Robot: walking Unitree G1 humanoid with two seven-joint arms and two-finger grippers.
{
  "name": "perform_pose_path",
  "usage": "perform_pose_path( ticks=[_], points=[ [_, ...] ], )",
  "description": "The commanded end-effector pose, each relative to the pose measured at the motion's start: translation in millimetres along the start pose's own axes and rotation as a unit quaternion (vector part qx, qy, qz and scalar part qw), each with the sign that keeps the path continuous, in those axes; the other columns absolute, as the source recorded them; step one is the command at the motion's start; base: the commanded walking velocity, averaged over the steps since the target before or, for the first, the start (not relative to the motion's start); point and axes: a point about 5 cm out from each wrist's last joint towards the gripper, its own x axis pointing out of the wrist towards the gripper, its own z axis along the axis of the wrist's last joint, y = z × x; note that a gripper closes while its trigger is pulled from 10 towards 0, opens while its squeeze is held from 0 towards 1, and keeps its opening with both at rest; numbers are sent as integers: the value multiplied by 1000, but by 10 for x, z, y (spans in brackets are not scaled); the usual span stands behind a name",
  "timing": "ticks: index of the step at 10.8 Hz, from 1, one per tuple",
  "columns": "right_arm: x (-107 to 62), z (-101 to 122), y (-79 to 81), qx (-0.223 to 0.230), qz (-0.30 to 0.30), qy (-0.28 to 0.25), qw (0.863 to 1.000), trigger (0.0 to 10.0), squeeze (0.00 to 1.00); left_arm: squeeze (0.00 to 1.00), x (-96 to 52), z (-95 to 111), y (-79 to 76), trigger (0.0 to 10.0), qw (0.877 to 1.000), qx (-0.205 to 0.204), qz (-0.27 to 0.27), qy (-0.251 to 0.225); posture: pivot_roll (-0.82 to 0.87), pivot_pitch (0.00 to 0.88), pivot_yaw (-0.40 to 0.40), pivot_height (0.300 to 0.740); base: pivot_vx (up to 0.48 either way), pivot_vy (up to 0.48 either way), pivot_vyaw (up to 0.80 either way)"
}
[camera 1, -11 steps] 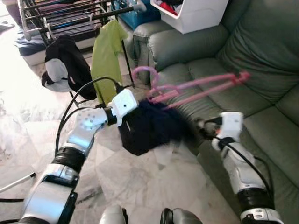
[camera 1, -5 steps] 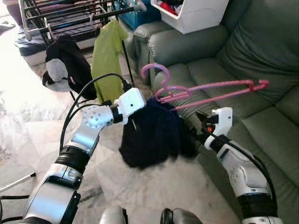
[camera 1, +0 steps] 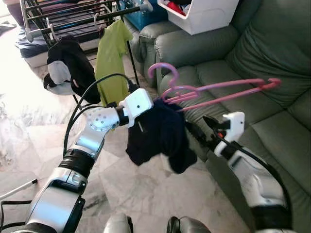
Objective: Hang hanger
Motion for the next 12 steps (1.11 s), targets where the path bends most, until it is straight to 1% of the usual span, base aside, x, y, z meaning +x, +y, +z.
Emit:
perform_pose_path(
  ticks=[1,3,4,5,6,8,9,10,11,12],
  points=[
    [-27,4,56,-5,28,9,1000,10000,0,0,-29,52,112,0,1000,19,15,-2,-51,83,29,740,0,0,0],
    [-94,-50,80,-14,60,34,998,10000,0,0,-16,92,122,0,1000,21,14,-10,-52,82,28,740,0,0,0],
    [-90,-52,70,-17,56,35,998,10000,0,0,-6,115,118,0,1000,21,11,-17,-53,81,27,740,0,0,0],
    [-76,-74,22,-28,40,39,998,10000,0,0,0,176,98,0,999,1,-5,-45,-50,81,26,740,0,0,0],
    [-75,-76,-5,-38,31,37,998,10000,0,0,-13,189,91,0,999,5,-9,-50,-47,80,25,740,0,0,0],
    [-68,15,-64,-45,8,11,999,10000,0,0,-62,160,89,0,999,3,-13,-47,-47,80,25,740,0,0,0],
    [-58,89,-80,-30,5,-5,1000,10000,0,0,-84,107,84,0,999,11,-16,-34,-47,80,25,740,0,0,0],
    [-38,180,-107,10,-3,-33,999,10000,0,0,-99,63,78,0,999,10,-17,-25,-51,77,24,740,0,0,0],
    [-35,235,-128,35,-4,-48,998,10000,0,0,-108,25,82,0,1000,10,-13,-17,-51,77,24,740,0,0,0],
    [-48,187,-140,21,-5,-35,999,10000,0,0,-104,26,79,0,1000,10,-13,-17,-54,74,23,740,0,0,0]
  ],
)
